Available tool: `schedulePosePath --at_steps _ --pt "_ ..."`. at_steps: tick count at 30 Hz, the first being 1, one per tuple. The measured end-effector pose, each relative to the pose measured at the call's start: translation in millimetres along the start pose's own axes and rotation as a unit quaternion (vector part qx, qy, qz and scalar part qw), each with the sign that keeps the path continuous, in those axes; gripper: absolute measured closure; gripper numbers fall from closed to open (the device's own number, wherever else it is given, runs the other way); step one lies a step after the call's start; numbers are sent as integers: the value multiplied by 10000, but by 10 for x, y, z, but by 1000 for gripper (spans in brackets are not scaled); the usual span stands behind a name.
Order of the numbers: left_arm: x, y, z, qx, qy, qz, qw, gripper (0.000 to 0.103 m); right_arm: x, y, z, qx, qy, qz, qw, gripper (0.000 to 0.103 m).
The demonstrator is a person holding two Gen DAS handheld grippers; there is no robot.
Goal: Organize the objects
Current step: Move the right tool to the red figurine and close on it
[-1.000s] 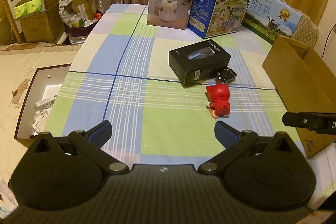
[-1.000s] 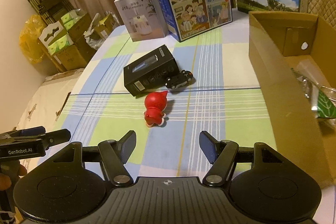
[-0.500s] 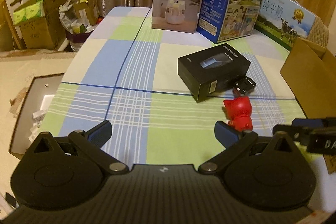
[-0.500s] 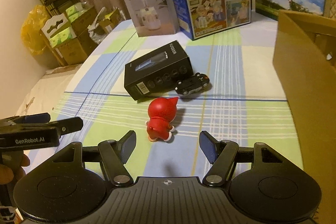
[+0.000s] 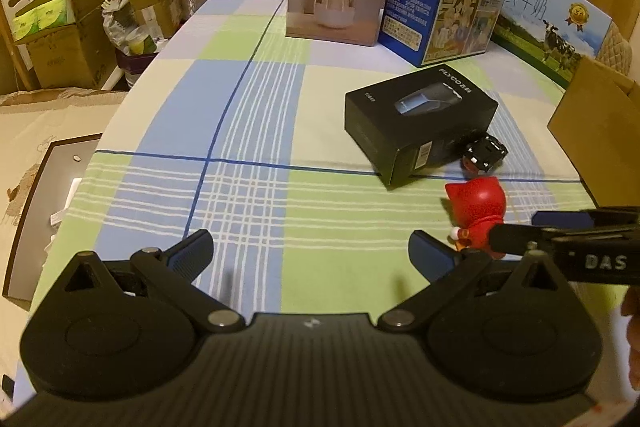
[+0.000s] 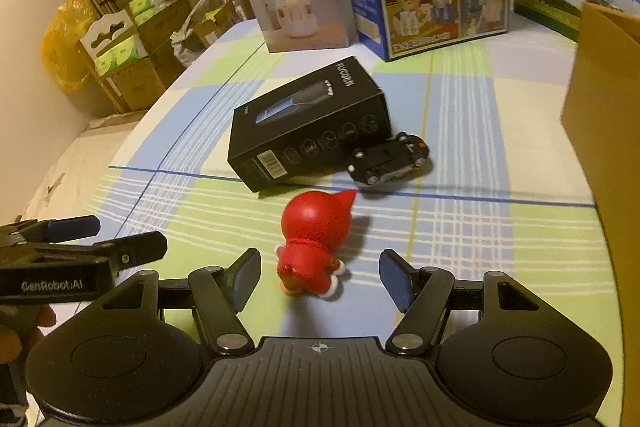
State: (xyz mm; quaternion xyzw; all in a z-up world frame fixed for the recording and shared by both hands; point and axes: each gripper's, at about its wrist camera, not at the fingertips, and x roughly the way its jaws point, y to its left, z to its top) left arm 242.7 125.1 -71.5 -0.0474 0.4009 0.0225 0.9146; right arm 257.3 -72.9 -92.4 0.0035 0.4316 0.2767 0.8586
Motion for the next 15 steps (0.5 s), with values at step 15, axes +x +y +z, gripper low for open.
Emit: schedulePosePath --at_steps 15 --pt "142 15 10 -17 116 -77 9999 1 338 25 91 -161 144 -214 9995 47"
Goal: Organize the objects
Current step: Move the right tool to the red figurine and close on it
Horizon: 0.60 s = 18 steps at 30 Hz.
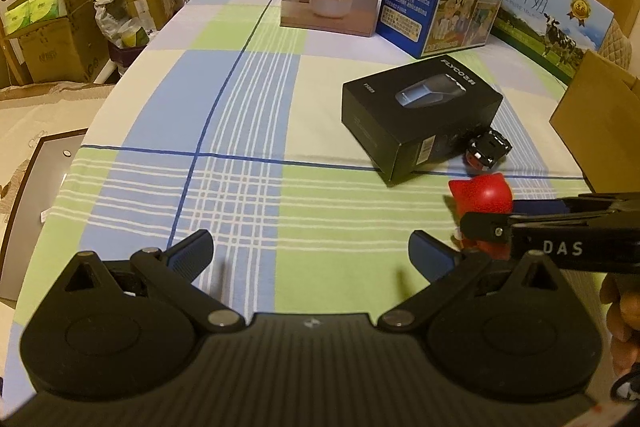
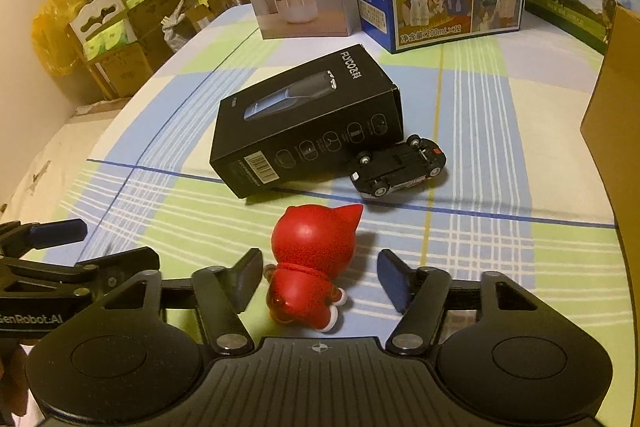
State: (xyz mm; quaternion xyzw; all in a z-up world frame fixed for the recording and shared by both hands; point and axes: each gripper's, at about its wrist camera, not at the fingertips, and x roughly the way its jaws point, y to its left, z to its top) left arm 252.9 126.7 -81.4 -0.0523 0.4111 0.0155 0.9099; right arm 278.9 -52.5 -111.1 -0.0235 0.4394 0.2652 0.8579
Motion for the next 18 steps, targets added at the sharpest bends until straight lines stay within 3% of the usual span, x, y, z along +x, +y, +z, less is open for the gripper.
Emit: schedulePosePath --at_steps 8,18 --pt "10 -2 3 9 0 -11 10000 1 29 69 -22 -204 -33 63 9998 59" --pt "14 0 10 6 0 -11 10000 1 90 86 -26 -332 46 73 9994 59"
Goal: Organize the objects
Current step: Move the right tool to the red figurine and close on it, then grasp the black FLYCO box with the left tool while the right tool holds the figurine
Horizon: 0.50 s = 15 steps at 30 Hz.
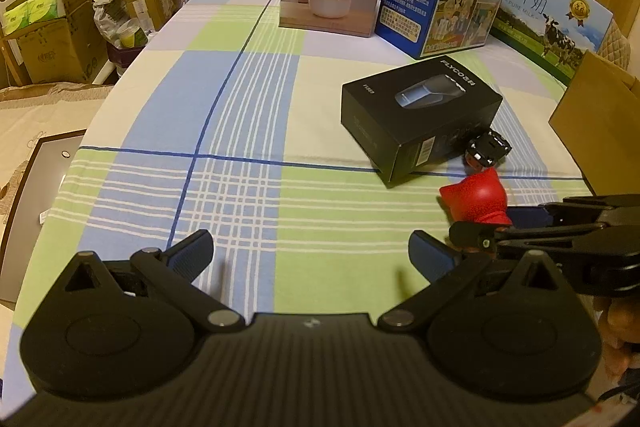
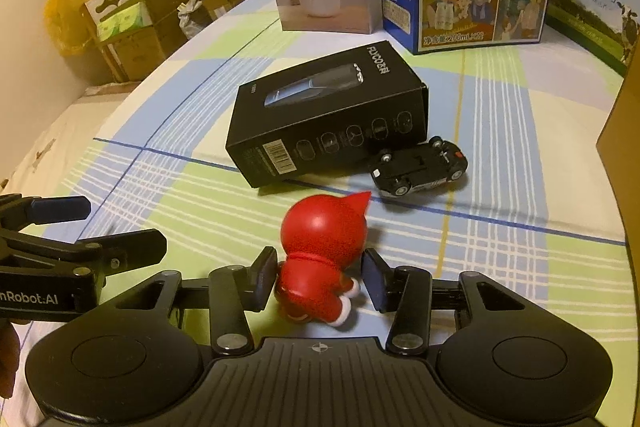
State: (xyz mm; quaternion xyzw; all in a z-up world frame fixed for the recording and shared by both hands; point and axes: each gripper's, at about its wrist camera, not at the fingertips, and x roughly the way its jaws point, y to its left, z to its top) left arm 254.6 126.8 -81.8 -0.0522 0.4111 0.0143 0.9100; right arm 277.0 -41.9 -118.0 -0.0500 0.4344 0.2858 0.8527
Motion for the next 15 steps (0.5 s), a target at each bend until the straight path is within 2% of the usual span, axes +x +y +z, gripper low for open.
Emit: schedulePosePath --at_steps 7,11,15 --pt "15 4 16 13 -13 -12 10000 1 13 19 4 -74 -2 -9 10000 63" --pt "10 -8 39 55 -23 -70 10000 1 -76 34 12 -155 -100 -168 9997 63" --pt "24 -91 120 386 -64 -157 9991 1 -245 -51 25 -123 -217 -294 9993 63"
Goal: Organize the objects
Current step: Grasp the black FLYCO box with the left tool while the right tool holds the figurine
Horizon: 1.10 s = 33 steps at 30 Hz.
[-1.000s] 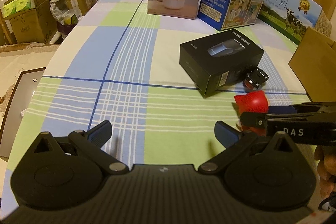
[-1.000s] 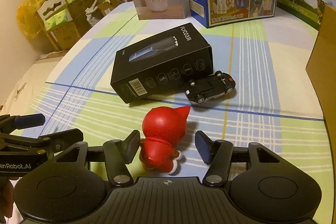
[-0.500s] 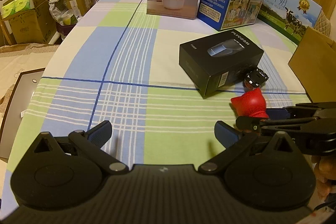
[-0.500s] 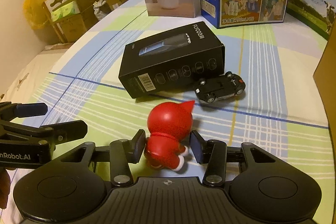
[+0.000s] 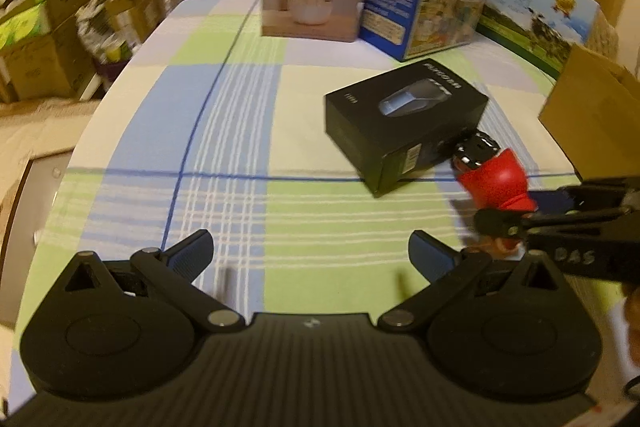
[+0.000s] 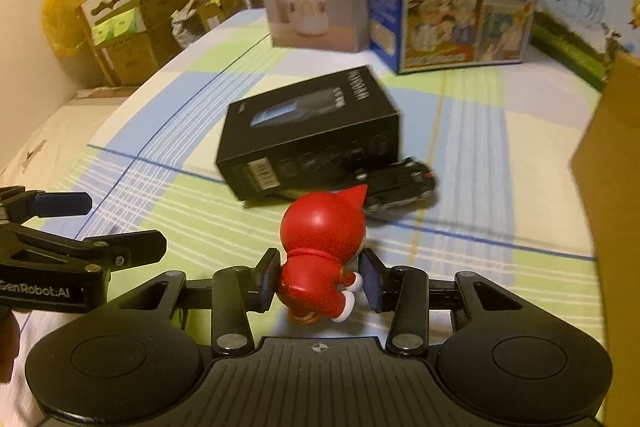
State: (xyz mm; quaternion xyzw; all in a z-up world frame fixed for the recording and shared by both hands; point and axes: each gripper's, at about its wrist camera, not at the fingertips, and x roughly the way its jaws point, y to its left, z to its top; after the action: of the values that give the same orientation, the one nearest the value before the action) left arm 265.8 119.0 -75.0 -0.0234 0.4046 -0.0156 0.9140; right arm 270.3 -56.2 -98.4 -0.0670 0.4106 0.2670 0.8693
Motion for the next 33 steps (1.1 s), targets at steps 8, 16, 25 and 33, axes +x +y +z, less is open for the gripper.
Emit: schedulePosePath --at_steps 8,16,25,33 --pt "149 -206 372 1160 -149 -381 9924 1 -247 -253 95 239 -233 -209 9992 63" --pt "450 -352 755 2358 -138 -967 9669 1 -191 -374 166 434 -258 -283 9983 63" --pt "798 -521 1008 2944 100 -1438 9448 1 -162 -465 200 535 -275 -340 9976 63" --pt "1032 -657 1061 3019 584 -1497 9397 13 -140 -498 214 606 -275 -367 9971 63"
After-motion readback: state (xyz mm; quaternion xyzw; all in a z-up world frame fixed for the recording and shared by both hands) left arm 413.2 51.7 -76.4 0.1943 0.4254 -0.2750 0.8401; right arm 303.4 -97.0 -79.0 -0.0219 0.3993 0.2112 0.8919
